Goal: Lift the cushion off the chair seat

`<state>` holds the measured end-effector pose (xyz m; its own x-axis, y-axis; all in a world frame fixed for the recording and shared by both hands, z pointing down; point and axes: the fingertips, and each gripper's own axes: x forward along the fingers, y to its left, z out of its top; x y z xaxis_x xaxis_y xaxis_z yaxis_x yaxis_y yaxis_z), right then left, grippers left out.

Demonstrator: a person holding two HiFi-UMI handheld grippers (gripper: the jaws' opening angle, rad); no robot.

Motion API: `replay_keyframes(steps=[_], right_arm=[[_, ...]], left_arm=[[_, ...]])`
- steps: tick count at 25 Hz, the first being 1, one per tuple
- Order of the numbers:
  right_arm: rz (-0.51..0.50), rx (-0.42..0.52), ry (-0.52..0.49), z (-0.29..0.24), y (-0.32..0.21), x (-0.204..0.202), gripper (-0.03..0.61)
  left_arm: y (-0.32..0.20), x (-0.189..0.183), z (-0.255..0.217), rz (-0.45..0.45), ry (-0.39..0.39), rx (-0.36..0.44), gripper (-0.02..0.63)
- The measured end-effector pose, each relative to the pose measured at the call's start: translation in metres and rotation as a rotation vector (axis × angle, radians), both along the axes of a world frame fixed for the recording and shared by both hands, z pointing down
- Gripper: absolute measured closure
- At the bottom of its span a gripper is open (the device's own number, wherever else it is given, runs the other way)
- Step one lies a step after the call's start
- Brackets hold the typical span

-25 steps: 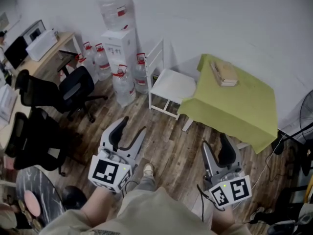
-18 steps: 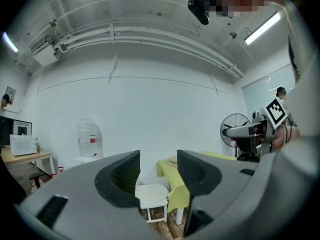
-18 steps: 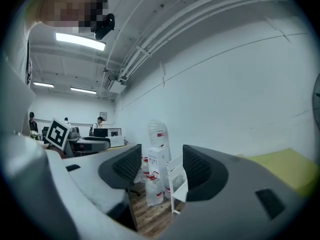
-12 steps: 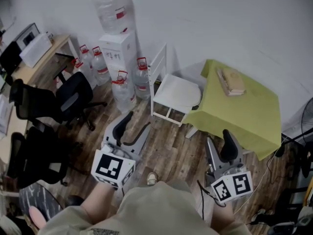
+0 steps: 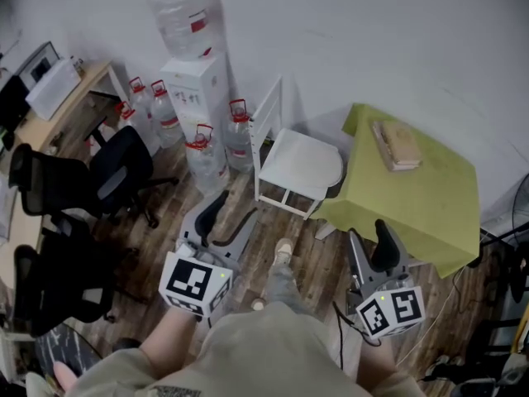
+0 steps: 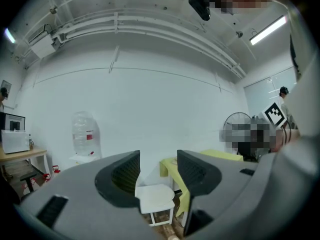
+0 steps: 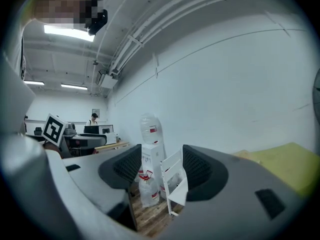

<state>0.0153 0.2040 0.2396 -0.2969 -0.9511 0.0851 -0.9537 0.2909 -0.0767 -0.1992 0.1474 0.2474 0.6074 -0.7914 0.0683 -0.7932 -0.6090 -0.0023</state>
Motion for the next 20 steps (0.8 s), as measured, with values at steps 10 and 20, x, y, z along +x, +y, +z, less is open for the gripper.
replay_keyframes(steps=[10, 20], right_arm=[[0.029, -0.039, -0.015, 0.022, -0.100, 0.028, 0.319], [0.046, -0.110, -0.041, 0.048, -0.223, 0.075, 0.319]], left_arm=[[-0.094, 0.025, 0.018, 0.005, -0.022, -0.033, 0.388], [-0.212, 0.075, 0.036, 0.023, -0.040, -0.087, 0.389]])
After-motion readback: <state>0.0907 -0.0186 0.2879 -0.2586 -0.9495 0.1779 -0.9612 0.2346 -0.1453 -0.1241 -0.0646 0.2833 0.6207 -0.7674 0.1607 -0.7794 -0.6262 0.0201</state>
